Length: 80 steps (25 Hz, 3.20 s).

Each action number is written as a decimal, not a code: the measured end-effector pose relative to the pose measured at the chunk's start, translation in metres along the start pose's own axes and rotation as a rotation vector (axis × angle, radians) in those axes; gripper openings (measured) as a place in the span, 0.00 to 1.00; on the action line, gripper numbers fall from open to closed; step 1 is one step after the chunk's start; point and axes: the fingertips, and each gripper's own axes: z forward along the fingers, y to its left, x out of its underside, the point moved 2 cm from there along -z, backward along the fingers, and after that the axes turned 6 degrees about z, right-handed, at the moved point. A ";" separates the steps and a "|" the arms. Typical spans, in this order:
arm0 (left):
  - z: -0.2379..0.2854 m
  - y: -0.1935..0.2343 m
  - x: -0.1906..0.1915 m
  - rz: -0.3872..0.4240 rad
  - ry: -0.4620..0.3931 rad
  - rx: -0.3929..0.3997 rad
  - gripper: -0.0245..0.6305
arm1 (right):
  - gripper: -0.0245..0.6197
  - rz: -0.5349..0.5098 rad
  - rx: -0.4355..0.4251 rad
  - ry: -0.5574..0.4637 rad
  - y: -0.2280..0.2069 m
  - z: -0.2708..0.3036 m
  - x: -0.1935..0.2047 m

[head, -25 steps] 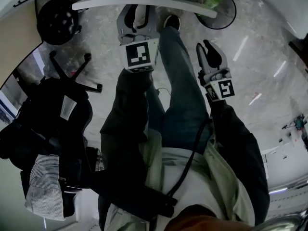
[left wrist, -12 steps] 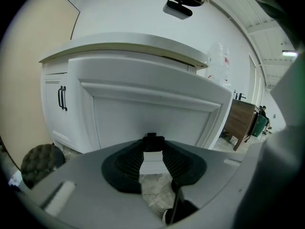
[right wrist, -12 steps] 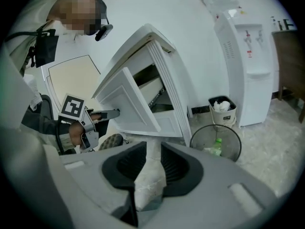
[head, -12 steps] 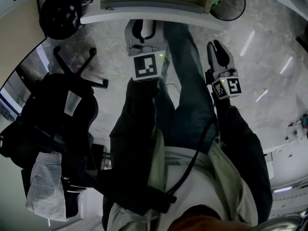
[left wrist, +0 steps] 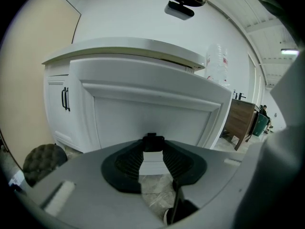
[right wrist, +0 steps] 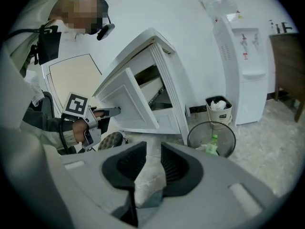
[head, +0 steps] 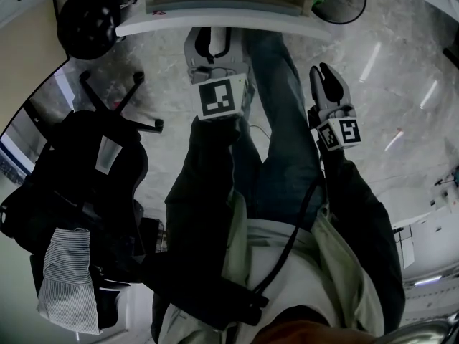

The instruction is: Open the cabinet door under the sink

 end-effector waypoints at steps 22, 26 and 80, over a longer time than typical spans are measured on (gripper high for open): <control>-0.109 0.006 -0.021 -0.103 0.144 -0.023 0.05 | 0.17 -0.034 -0.089 0.026 0.053 0.002 -0.036; -0.104 -0.003 -0.041 -0.123 0.146 0.012 0.05 | 0.17 -0.117 -0.138 0.072 0.065 0.003 -0.058; -0.313 -0.030 -0.176 -0.090 0.018 -0.031 0.05 | 0.07 -0.432 -0.458 -0.035 0.248 -0.195 -0.167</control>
